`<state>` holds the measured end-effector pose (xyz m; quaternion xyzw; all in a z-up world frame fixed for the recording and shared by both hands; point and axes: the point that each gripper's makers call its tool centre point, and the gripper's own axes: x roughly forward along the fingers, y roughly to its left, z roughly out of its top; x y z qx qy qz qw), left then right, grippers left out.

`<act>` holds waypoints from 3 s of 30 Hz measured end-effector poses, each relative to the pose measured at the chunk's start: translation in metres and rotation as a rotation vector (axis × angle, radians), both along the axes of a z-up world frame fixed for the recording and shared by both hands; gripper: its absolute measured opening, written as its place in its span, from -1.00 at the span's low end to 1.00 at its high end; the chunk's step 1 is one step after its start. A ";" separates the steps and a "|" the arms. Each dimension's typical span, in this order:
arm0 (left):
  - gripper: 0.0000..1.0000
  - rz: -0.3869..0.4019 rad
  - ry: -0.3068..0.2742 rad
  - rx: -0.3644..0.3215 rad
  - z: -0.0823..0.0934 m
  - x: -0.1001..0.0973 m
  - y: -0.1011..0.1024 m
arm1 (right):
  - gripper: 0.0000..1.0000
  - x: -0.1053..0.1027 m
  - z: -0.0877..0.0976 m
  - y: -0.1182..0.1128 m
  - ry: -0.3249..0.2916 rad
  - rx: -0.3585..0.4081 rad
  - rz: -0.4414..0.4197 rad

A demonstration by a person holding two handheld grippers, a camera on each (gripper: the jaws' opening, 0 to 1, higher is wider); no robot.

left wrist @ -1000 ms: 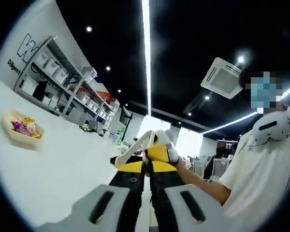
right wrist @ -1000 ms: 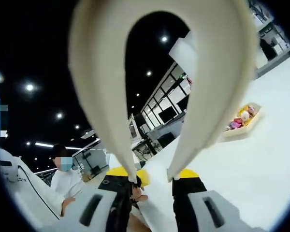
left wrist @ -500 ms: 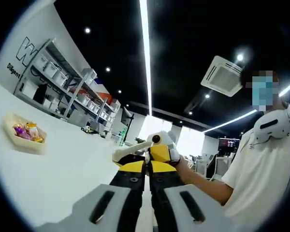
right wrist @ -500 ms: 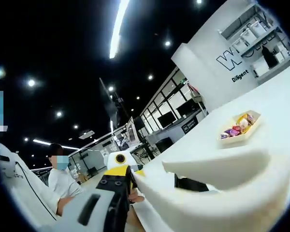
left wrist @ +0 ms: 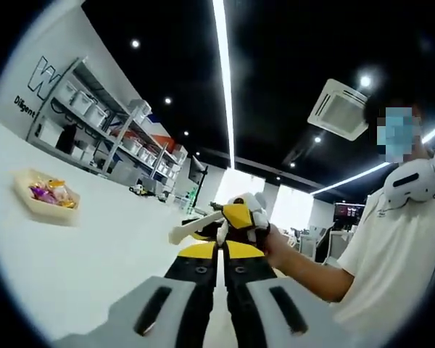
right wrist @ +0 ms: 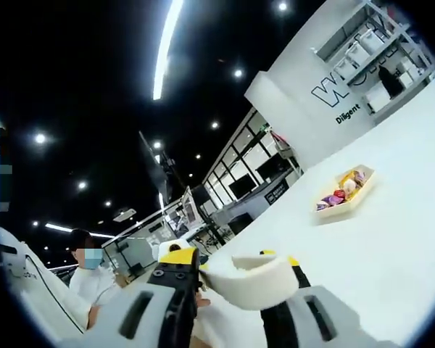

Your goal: Place the target food into the container with the food tongs after gripping and lifting it, then release it inside without dropping or visibly crushing the food.

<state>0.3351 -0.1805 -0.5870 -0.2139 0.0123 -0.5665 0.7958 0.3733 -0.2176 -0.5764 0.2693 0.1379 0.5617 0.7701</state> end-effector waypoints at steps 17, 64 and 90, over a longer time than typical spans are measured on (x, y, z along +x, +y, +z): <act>-0.95 0.054 0.008 0.121 -0.021 0.007 0.014 | -0.45 0.008 -0.026 0.000 0.038 -0.098 -0.037; -0.94 0.096 0.090 0.481 -0.095 0.013 0.049 | -0.39 0.011 -0.101 0.012 0.106 -0.347 -0.077; -0.94 0.147 0.131 0.542 -0.108 0.019 0.063 | -0.51 0.019 -0.117 0.004 0.027 -0.471 -0.124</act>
